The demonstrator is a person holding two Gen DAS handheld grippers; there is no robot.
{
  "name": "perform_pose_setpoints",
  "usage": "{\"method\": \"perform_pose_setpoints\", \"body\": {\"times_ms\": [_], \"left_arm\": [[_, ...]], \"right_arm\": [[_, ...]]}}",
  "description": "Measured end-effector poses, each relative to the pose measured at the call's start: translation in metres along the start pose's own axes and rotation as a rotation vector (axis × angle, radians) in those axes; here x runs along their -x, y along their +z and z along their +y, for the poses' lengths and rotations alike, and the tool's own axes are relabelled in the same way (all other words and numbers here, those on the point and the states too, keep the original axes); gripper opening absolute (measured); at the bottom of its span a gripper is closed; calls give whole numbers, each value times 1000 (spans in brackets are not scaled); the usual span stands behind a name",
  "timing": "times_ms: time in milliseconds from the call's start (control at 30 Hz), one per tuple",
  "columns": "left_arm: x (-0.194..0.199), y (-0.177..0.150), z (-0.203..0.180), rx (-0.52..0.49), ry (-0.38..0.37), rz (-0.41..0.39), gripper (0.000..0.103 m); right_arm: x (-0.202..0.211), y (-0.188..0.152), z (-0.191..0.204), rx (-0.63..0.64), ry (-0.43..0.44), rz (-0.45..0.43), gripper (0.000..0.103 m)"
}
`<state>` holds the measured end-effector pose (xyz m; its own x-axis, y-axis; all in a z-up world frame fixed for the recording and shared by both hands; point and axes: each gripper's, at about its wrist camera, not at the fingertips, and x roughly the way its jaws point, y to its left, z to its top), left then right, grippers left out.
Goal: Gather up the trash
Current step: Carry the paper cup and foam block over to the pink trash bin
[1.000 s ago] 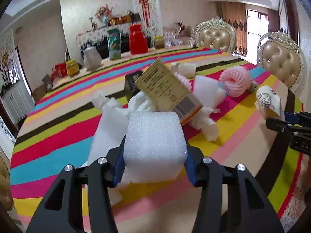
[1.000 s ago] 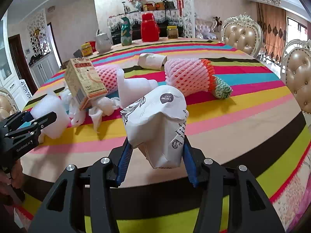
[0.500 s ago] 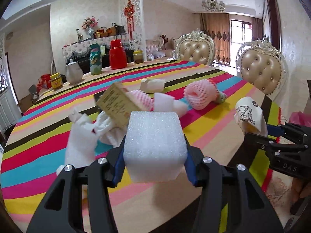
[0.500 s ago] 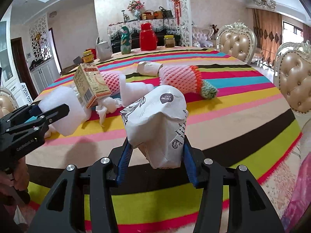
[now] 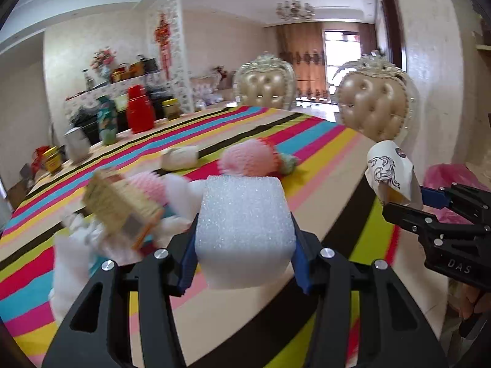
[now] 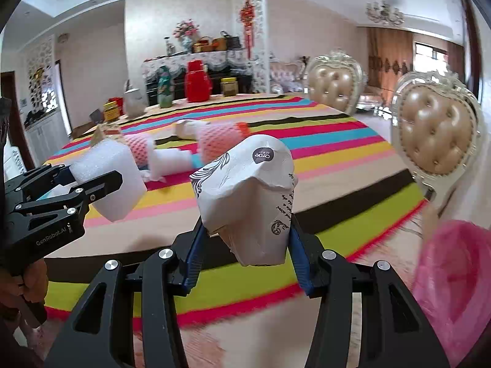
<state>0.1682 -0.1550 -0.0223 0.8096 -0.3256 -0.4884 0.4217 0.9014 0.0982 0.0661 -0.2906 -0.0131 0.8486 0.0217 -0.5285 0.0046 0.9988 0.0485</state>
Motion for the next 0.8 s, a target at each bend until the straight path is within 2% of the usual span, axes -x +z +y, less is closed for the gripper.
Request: {"method": "perform_pose_setpoints", "body": {"times_ms": [267, 533, 800], "left_arm": [[-16, 25, -63, -58, -168, -38, 50], [-24, 48, -152, -143, -379, -85, 50], [-37, 61, -229, -194, -550, -67, 50]], "right_arm": [[34, -14, -57, -85, -162, -52, 48], [75, -38, -129, -196, -360, -65, 49], [96, -66, -193, -282, -494, -42, 49]]}}
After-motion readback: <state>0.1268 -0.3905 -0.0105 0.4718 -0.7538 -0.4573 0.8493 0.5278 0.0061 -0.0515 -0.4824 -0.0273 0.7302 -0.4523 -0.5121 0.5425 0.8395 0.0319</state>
